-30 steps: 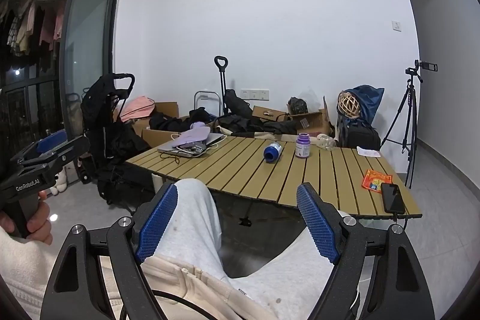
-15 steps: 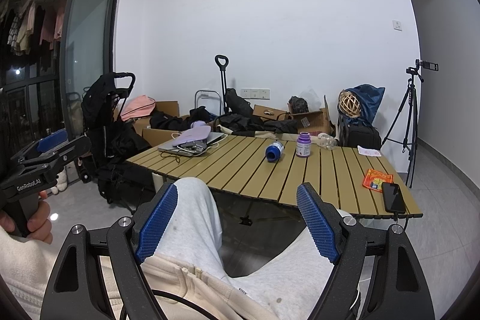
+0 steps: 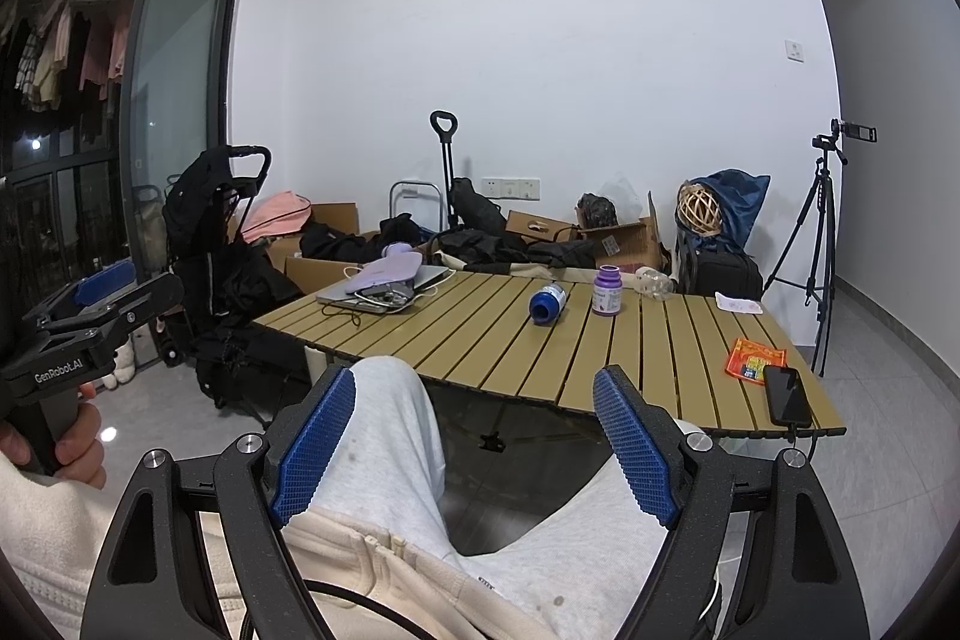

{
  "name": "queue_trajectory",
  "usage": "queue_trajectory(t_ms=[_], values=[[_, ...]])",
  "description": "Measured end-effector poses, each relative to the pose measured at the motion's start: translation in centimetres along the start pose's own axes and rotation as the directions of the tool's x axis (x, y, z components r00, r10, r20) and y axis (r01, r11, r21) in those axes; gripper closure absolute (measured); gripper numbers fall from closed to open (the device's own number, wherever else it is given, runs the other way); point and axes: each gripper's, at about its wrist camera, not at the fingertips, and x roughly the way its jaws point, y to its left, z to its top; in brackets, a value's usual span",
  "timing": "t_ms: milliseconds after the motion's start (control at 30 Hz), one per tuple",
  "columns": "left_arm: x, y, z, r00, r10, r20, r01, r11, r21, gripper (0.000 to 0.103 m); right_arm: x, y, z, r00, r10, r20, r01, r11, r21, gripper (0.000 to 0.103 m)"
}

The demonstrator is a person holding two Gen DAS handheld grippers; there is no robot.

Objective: Flip cup upright

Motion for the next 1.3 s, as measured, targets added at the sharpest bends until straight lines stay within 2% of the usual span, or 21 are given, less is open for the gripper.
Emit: queue_trajectory(t_ms=[1300], values=[[-0.08,-0.07,0.07,1.0,0.0,0.001,0.0,1.0,0.001,0.0,0.13,0.29,-0.01,1.0,-0.001,-0.001,0.001,1.0,0.0,0.017]])
